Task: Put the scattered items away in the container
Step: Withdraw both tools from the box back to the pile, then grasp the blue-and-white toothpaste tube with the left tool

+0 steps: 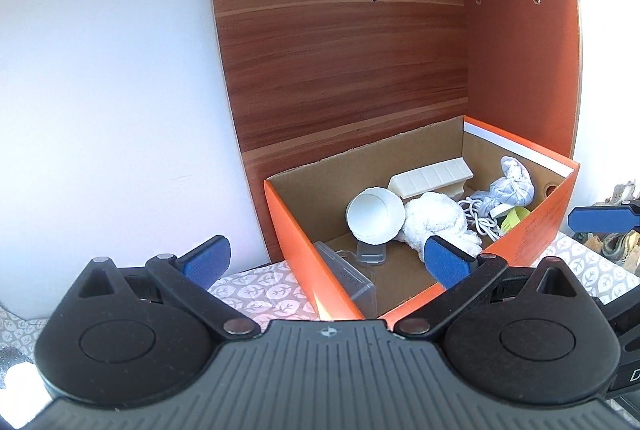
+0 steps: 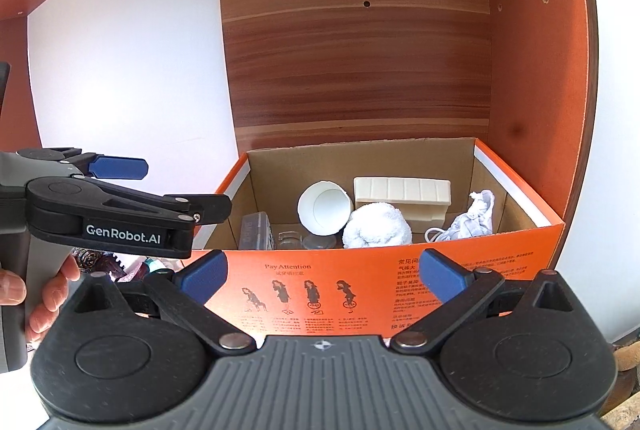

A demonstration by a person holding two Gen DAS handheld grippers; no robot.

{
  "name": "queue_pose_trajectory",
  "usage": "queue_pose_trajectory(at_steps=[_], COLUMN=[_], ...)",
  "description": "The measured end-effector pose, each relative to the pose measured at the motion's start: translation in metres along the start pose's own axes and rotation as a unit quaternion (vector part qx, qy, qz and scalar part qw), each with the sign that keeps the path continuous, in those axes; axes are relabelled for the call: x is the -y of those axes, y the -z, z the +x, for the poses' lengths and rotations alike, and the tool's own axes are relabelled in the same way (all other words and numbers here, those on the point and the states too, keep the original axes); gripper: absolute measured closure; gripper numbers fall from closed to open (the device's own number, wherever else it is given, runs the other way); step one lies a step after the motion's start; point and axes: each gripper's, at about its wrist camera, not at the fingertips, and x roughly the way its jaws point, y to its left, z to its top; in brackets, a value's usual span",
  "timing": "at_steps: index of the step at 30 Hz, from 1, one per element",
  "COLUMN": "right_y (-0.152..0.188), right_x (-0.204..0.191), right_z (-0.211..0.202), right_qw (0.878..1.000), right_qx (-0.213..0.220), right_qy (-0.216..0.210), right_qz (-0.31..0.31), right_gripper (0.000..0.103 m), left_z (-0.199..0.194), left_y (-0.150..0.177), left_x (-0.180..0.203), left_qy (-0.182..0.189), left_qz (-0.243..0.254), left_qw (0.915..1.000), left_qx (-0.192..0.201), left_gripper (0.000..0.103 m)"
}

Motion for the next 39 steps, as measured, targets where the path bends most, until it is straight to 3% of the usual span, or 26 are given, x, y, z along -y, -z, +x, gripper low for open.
queue_pose_trajectory(at_steps=[16, 27, 34, 39], right_y=[0.039, 0.078, 0.1, 0.107], right_x=[-0.074, -0.108, -0.117, -0.118], right_z=[-0.042, -0.033, -0.026, -0.012], right_qw=[0.997, 0.995, 0.993, 0.993], right_qx=[-0.011, -0.049, -0.066, -0.081], right_qy=[-0.068, -0.085, -0.088, -0.078], right_qz=[-0.029, -0.037, -0.032, -0.034], right_gripper=[0.0, 0.0, 0.0, 0.0], left_z=[-0.066, -0.062, -0.077, -0.077], left_y=[0.061, 0.105, 0.131, 0.141], left_x=[-0.031, -0.041, -0.055, -0.075], left_qy=[0.023, 0.005, -0.006, -0.029], left_qz=[-0.071, -0.08, -0.054, -0.042], left_qw=[0.9968, 0.9944, 0.9977, 0.9977], left_qx=[-0.027, -0.07, -0.041, -0.045], left_gripper=[0.0, 0.0, 0.0, 0.0])
